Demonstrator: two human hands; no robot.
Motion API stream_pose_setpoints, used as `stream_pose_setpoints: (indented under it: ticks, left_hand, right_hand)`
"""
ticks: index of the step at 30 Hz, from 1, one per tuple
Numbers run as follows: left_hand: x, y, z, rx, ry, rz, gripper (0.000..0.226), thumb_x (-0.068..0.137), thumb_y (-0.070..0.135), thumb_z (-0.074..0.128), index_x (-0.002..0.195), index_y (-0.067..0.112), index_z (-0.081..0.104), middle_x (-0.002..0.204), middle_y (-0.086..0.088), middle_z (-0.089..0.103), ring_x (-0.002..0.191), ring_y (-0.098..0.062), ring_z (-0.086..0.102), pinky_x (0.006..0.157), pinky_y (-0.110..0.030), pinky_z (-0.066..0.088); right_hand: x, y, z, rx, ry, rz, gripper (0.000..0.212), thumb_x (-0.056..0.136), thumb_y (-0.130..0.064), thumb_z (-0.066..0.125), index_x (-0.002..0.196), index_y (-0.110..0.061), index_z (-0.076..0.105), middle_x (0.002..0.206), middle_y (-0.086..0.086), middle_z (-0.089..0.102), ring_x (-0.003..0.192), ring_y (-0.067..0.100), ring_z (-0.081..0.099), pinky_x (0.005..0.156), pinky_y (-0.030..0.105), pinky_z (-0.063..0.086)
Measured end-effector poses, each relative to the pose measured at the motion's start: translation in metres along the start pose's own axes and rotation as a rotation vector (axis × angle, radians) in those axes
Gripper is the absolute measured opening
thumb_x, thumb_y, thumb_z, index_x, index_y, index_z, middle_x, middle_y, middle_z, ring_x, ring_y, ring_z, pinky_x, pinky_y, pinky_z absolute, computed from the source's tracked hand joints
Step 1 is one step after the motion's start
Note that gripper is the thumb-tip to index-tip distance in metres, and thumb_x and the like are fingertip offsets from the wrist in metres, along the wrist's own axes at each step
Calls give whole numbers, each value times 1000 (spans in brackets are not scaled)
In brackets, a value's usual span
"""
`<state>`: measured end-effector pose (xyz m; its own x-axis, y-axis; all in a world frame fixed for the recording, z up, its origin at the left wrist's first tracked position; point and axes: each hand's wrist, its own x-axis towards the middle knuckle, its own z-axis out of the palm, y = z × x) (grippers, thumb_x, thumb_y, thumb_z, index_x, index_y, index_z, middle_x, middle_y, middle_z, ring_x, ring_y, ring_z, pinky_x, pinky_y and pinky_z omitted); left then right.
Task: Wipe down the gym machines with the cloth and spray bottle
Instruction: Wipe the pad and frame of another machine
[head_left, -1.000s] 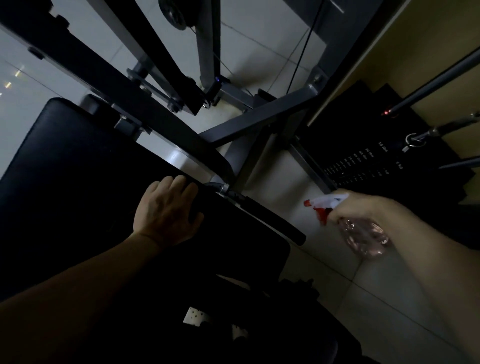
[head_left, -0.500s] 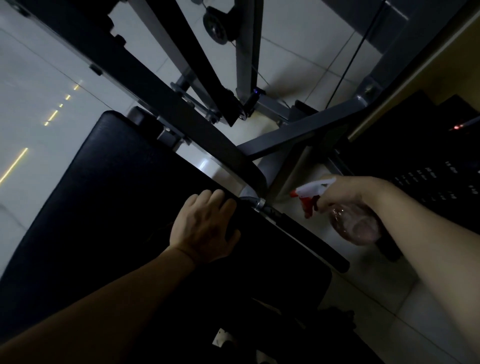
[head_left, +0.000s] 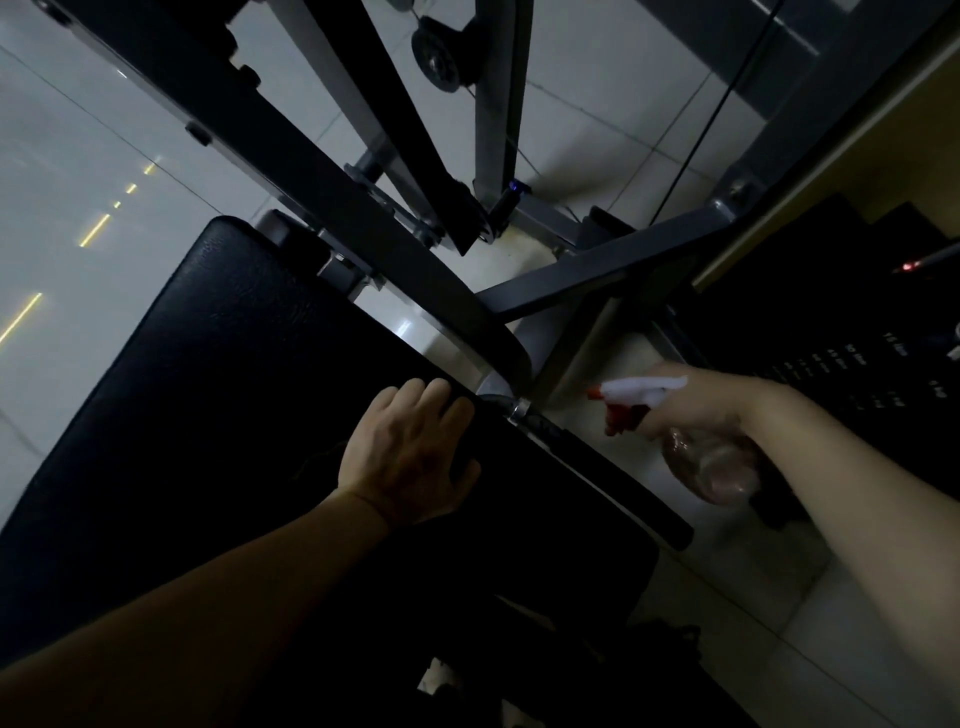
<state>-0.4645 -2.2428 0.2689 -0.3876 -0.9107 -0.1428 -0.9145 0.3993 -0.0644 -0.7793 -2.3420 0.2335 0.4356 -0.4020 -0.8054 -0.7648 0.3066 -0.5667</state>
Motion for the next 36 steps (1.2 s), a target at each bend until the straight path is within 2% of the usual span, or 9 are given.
stream_pose_setpoints:
  ticks: [3, 6, 8, 12, 16, 21, 25, 32, 36]
  left_hand:
    - [0, 0, -1, 3, 1, 9, 43, 75, 57, 55, 89, 17, 60, 85, -5, 51, 72, -27, 49, 65, -36, 41]
    - [0, 0, -3, -1, -7, 10, 44, 76, 57, 48, 89, 16, 59, 86, -6, 51, 73, -28, 50, 66, -38, 43]
    - [-1, 1, -2, -11, 11, 7, 45, 76, 57, 47, 88, 15, 58, 86, -6, 51, 73, -28, 50, 67, -39, 44]
    - [-2, -1, -2, -19, 41, 12, 45, 77, 56, 48, 90, 15, 59, 87, -7, 53, 74, -29, 51, 67, -39, 44]
    - [-5, 0, -4, -34, 71, 0, 44, 78, 56, 50, 94, 16, 59, 90, -6, 55, 77, -29, 53, 70, -40, 45]
    - [-10, 1, -11, -143, 108, -26, 39, 79, 51, 56, 89, 14, 60, 85, -5, 57, 74, -27, 55, 66, -37, 45]
    - [-22, 11, -27, -439, 59, -306, 31, 84, 47, 64, 98, 19, 62, 93, 0, 62, 88, -23, 61, 74, -35, 49]
    - [-56, 28, -32, -1102, -138, -835, 32, 88, 46, 71, 108, 22, 68, 103, 1, 71, 95, -23, 69, 90, -41, 57]
    - [-61, 48, -39, -1476, -119, -1011, 31, 90, 33, 75, 112, 14, 68, 93, 2, 71, 81, -16, 69, 71, -27, 54]
  right_hand:
    - [-22, 19, 14, 15, 22, 15, 69, 82, 16, 55, 114, -45, 64, 123, -11, 66, 117, 0, 59, 99, 19, 48]
    - [-50, 26, 36, 90, 1, 19, 69, 87, 24, 44, 132, -28, 52, 126, -6, 58, 116, -4, 50, 81, -2, 40]
    - [-66, 31, 52, 93, 97, -20, 68, 90, 18, 49, 125, -40, 55, 120, -9, 63, 112, -4, 55, 80, -2, 40]
    - [-85, 16, 72, 88, 271, -104, 57, 88, -8, 63, 116, -57, 53, 107, -15, 65, 95, -9, 62, 87, 8, 46]
    - [-101, -24, 90, -31, 359, -181, 57, 71, -42, 50, 126, -32, 61, 101, 6, 66, 97, 22, 64, 89, 45, 52]
    - [-134, -62, 124, 45, 562, -297, 21, 88, -28, 60, 99, -45, 60, 67, -18, 53, 64, 5, 50, 71, 42, 49]
    - [-153, -73, 162, -61, 537, -345, 47, 99, -30, 58, 140, -12, 46, 82, -6, 63, 78, 7, 59, 69, 22, 48]
    - [-172, -29, 214, -370, 544, -204, 50, 92, -58, 52, 130, -26, 50, 90, -13, 52, 88, 7, 51, 76, 33, 53]
    - [-190, -18, 221, -347, 553, -189, 33, 92, -53, 51, 111, -26, 56, 86, -12, 52, 82, 6, 52, 73, 36, 54]
